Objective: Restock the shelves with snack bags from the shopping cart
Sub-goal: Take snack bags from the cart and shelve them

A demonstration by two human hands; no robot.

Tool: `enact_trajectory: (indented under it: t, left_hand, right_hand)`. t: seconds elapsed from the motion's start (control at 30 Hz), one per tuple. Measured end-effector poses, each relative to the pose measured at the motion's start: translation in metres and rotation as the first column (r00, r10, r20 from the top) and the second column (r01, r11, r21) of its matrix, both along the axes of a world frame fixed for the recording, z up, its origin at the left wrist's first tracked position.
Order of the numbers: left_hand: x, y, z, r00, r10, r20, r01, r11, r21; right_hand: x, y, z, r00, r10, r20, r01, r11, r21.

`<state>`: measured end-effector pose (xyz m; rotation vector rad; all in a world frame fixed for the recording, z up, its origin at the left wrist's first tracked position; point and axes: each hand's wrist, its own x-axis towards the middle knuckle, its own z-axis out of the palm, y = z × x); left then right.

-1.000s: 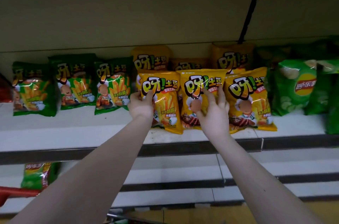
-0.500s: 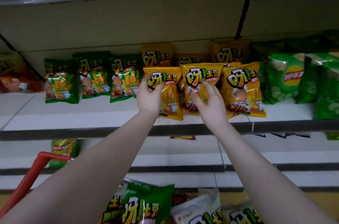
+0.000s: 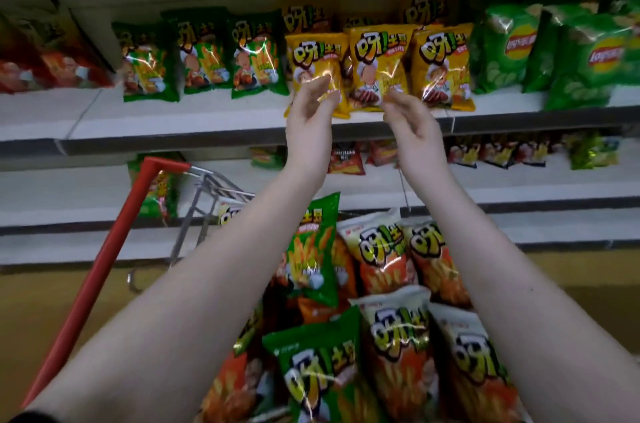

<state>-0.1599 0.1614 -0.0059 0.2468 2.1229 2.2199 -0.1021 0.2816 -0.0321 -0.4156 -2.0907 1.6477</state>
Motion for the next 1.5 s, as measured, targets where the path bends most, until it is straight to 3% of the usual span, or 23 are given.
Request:
enact_trajectory:
  t: [0.43,0.8,1.13,1.33,1.5]
  left_hand:
    - [0.137,-0.109,-0.054,0.989,-0.005,0.148,0.006,1.000,-0.001]
    - [0.180,-0.140,-0.091,0.965,-0.003,0.263,0.011,0.999,-0.030]
    - [0.213,-0.166,-0.132,0.934,0.043,0.354,0.021,0.984,-0.177]
    - [0.217,-0.170,-0.136,0.935,0.010,0.355,0.048,0.986,-0.157]
    - [0.211,-0.166,-0.126,0.961,0.122,0.250,-0.053,0.963,-0.266]
  right_hand:
    - [0.120,-0.095,-0.054,0.991,-0.031,0.127,0.042,0.995,-0.086]
    - [0.168,-0.132,-0.095,0.965,-0.056,0.257,0.072,0.996,-0.052]
    - [0.198,-0.159,-0.155,0.793,-0.072,0.605,0.054,0.997,0.048]
    - [0.198,-0.167,-0.154,0.805,-0.088,0.587,0.055,0.996,0.074]
    - [0.187,-0.163,-0.137,0.869,-0.149,0.472,0.139,0.989,0.057]
